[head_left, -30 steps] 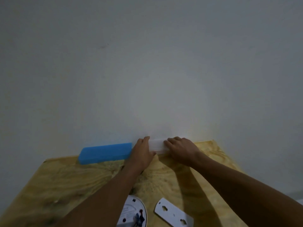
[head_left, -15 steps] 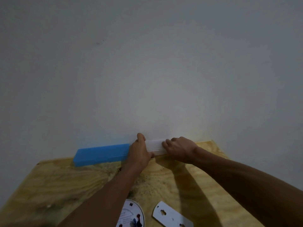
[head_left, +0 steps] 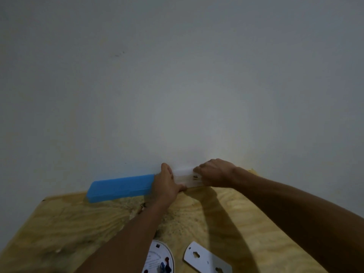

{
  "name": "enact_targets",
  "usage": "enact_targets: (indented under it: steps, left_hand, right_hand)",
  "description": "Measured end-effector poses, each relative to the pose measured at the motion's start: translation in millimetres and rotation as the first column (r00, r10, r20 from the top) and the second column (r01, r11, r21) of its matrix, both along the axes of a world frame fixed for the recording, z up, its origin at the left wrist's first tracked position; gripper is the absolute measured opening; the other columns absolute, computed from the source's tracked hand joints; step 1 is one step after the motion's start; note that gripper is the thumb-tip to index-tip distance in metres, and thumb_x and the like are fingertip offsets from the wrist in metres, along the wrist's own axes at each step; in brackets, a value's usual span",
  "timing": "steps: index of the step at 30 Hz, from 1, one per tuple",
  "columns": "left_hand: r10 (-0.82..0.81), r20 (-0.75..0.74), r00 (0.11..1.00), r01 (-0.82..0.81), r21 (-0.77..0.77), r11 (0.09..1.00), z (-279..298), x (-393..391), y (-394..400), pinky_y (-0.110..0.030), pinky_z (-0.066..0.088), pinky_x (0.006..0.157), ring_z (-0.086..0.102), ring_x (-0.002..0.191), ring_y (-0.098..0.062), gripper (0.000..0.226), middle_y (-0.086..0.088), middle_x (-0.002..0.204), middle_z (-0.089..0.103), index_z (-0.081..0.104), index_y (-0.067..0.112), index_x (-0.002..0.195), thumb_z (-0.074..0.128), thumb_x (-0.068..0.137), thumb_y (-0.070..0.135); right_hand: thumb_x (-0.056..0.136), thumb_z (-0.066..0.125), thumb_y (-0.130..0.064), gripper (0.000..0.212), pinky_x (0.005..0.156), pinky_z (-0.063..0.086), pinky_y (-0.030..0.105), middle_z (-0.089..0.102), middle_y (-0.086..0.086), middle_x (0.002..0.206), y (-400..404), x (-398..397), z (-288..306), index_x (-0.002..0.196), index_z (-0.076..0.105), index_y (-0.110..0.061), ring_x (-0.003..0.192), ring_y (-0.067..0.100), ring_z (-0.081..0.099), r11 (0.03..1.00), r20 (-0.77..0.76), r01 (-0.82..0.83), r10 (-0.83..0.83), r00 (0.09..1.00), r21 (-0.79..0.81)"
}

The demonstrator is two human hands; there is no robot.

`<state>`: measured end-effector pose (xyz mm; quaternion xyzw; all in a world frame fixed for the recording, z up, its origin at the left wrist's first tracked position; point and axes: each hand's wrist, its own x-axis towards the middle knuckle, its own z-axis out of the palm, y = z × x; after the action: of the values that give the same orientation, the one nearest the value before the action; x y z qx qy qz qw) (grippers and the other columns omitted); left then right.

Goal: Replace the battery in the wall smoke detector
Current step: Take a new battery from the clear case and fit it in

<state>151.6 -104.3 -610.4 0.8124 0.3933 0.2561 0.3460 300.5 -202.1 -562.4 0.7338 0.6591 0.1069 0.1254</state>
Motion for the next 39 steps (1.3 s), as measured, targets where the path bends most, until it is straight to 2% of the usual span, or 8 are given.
enact_targets:
  steps: [3, 6, 11, 14, 18, 22, 30, 39]
  left_hand:
    - [-0.033, 0.007, 0.999, 0.033, 0.02, 0.999, -1.9, -0.4, -1.7, -0.023, 0.043, 0.053, 0.053, 0.072, -0.015, 0.049, 0.003, 0.082, 0.057, 0.045, 0.014, 0.093, 0.087, 0.071, 0.023]
    - [-0.077, 0.01, 0.997, 0.076, 0.044, 0.996, -5.4, 0.8, 1.7, -0.03, 0.051, 0.066, 0.057, 0.079, -0.018, 0.043, 0.0, 0.088, 0.062, 0.052, 0.018, 0.093, 0.087, 0.069, 0.021]
    - [-0.123, 0.042, 0.992, 0.12, 0.062, 0.991, -7.0, -0.2, 1.0, -0.036, 0.054, 0.093, 0.062, 0.107, -0.021, 0.068, -0.003, 0.121, 0.065, 0.056, 0.021, 0.13, 0.087, 0.07, 0.018]
    - [-0.126, 0.044, 0.991, 0.124, 0.052, 0.991, -7.1, -1.1, 2.2, -0.036, 0.055, 0.093, 0.061, 0.108, -0.021, 0.07, -0.004, 0.124, 0.065, 0.054, 0.022, 0.132, 0.088, 0.07, 0.018]
    - [-0.134, 0.043, 0.99, 0.132, 0.032, 0.991, -5.5, -0.8, 3.3, -0.033, 0.055, 0.093, 0.061, 0.108, -0.02, 0.073, -0.004, 0.124, 0.063, 0.052, 0.022, 0.133, 0.088, 0.07, 0.018]
    - [-0.126, 0.035, 0.991, 0.124, 0.053, 0.991, -5.5, 0.5, 4.9, -0.037, 0.056, 0.091, 0.062, 0.105, -0.021, 0.074, -0.004, 0.122, 0.064, 0.053, 0.021, 0.132, 0.089, 0.068, 0.018]
    - [-0.139, 0.038, 0.99, 0.137, 0.062, 0.989, -9.7, 2.0, 7.8, -0.035, 0.057, 0.087, 0.063, 0.099, -0.02, 0.067, -0.003, 0.116, 0.064, 0.055, 0.02, 0.128, 0.088, 0.069, 0.02]
    - [-0.126, -0.054, 0.991, 0.13, 0.089, 0.988, -16.9, 5.6, 12.2, -0.028, 0.047, 0.061, 0.052, 0.069, -0.013, 0.044, 0.002, 0.081, 0.06, 0.052, 0.018, 0.099, 0.086, 0.072, 0.028]
  right_hand:
    - [0.094, 0.048, -0.023, 0.031, 0.081, 0.054, 0.04, 0.064, 0.01, 0.119, 0.2, 8.7, 13.2, 0.124, 0.052, -0.018, 0.098, 0.027, 0.064, 0.992, -0.266, 0.105, -0.082, 0.96, 0.071]
    - [0.095, 0.052, -0.025, 0.022, 0.084, 0.052, 0.034, 0.062, 0.005, 0.118, -2.4, 12.9, 10.6, 0.116, 0.054, -0.017, 0.102, 0.023, 0.06, 0.929, -0.424, 0.208, -0.062, 0.903, 0.305]
    - [0.091, 0.058, -0.031, 0.014, 0.074, 0.042, 0.031, 0.061, 0.001, 0.1, -4.7, 5.4, -3.1, 0.095, 0.057, -0.017, 0.09, 0.021, 0.054, 0.775, -0.32, 0.278, -0.104, 0.942, 0.567]
    - [0.091, 0.058, -0.035, 0.018, 0.072, 0.052, 0.034, 0.067, 0.002, 0.095, -3.0, -2.7, -14.2, 0.093, 0.061, -0.018, 0.082, 0.019, 0.06, 0.825, -0.415, 0.368, -0.183, 0.891, 0.428]
    - [0.087, 0.065, -0.034, 0.033, 0.086, 0.055, 0.039, 0.07, 0.009, 0.108, 5.9, 0.0, -15.0, 0.109, 0.07, -0.01, 0.096, 0.025, 0.064, 0.875, -0.541, 0.467, -0.334, 0.772, 0.125]
    - [0.077, 0.076, -0.036, 0.041, 0.081, 0.055, 0.035, 0.071, 0.012, 0.101, 20.8, 3.8, -3.0, 0.102, 0.07, -0.004, 0.092, 0.028, 0.065, 0.885, -0.512, 0.465, -0.39, 0.766, 0.022]
    - [0.093, 0.055, -0.015, 0.026, 0.086, 0.051, 0.034, 0.06, 0.017, 0.119, 19.4, -14.2, -3.0, 0.115, 0.058, -0.001, 0.105, 0.031, 0.062, 0.905, -0.374, 0.424, -0.399, 0.837, -0.015]
    - [0.093, 0.056, -0.017, 0.024, 0.077, 0.049, 0.034, 0.061, 0.011, 0.113, -7.5, -23.0, -19.5, 0.116, 0.058, -0.009, 0.096, 0.027, 0.062, 0.927, -0.41, 0.342, -0.255, 0.876, 0.153]
